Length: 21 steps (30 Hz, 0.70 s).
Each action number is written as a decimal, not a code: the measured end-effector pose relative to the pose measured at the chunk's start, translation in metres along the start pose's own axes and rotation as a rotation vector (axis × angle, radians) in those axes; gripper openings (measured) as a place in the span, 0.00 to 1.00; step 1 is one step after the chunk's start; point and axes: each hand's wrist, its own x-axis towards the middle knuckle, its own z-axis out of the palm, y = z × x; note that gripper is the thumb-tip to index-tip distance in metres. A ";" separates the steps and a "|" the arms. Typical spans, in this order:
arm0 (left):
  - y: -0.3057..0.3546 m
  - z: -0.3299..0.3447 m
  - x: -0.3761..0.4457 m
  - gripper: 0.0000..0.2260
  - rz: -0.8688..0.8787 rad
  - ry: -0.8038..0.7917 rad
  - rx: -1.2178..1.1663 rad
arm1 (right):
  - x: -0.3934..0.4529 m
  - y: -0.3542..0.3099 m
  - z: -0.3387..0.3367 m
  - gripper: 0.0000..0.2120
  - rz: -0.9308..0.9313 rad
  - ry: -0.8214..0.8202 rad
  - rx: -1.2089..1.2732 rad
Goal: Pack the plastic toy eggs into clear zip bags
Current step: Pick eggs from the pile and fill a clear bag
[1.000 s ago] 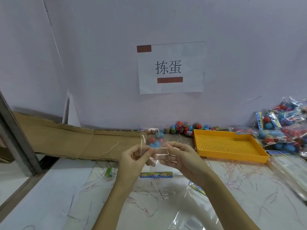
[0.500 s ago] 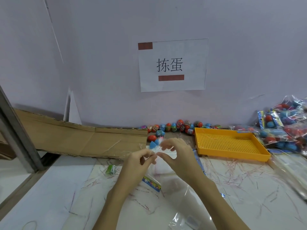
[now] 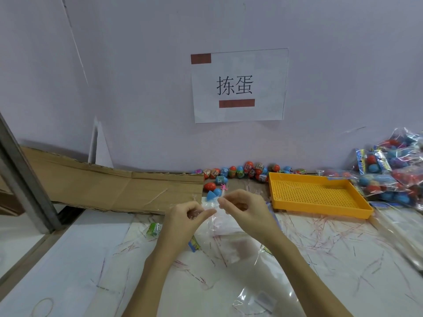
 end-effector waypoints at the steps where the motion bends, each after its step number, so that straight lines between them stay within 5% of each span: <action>1: 0.000 -0.001 0.000 0.18 -0.007 0.021 -0.003 | 0.000 -0.001 -0.001 0.09 0.030 -0.035 -0.002; 6: 0.001 -0.002 0.000 0.19 -0.039 0.048 -0.040 | 0.000 -0.001 -0.006 0.06 0.209 -0.179 0.023; 10: 0.001 -0.001 0.000 0.23 -0.077 -0.015 -0.034 | -0.002 -0.007 -0.012 0.08 0.143 -0.157 0.195; 16: 0.005 -0.011 0.001 0.20 -0.209 -0.131 -0.503 | -0.001 -0.007 -0.014 0.09 0.155 0.002 0.340; 21: 0.002 -0.010 0.000 0.23 -0.158 -0.123 -0.432 | -0.002 -0.006 -0.021 0.13 0.185 -0.162 0.349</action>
